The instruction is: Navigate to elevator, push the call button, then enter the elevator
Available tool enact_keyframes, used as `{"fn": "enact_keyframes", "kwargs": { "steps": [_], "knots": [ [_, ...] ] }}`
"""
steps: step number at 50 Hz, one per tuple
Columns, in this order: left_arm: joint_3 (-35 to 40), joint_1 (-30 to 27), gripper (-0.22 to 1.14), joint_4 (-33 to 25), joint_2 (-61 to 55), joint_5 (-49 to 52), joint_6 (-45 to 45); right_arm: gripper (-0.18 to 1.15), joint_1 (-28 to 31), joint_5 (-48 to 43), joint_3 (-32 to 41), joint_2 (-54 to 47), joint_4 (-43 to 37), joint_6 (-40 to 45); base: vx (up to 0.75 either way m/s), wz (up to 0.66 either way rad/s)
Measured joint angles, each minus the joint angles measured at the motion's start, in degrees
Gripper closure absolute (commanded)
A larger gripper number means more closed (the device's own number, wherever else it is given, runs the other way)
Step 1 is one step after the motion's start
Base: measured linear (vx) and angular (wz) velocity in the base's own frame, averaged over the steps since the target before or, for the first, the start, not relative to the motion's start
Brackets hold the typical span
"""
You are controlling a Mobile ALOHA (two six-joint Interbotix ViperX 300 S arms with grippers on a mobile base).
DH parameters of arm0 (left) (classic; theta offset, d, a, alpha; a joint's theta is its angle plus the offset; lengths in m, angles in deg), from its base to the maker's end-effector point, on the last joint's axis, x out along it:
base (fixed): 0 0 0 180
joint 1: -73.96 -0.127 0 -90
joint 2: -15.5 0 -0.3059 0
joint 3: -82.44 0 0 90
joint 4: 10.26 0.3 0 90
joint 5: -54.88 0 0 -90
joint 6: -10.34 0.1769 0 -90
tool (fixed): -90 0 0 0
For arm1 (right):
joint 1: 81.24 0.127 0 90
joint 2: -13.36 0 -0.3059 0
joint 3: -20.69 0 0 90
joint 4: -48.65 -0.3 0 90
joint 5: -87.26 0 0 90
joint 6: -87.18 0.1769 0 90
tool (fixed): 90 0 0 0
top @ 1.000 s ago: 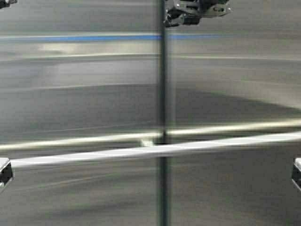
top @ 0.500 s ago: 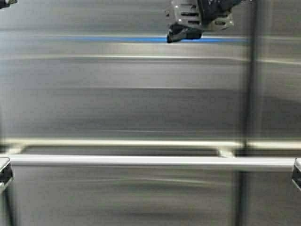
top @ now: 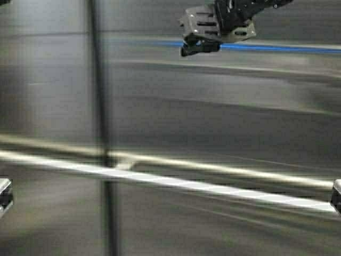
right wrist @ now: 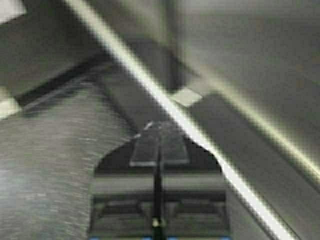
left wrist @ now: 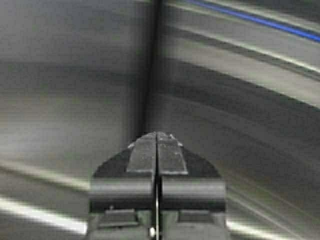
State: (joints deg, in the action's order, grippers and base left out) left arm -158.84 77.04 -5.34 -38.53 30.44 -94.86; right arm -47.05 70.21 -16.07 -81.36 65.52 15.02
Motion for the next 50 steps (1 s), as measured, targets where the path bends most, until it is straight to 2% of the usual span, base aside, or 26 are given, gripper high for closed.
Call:
{"fn": "enact_keyframes", "kwargs": {
  "steps": [27,50],
  "knots": [
    [-0.1,0.0,0.89,0.1,-0.2,0.0,0.9,0.92,0.7,0.0,-0.7,1.1,0.0,-0.1,0.09,0.65],
    [-0.4,0.0,0.89,0.1,0.4,0.0,0.6,0.92,0.7,-0.6,1.5,-0.8,0.0,0.4,0.12,0.32]
  ]
}}
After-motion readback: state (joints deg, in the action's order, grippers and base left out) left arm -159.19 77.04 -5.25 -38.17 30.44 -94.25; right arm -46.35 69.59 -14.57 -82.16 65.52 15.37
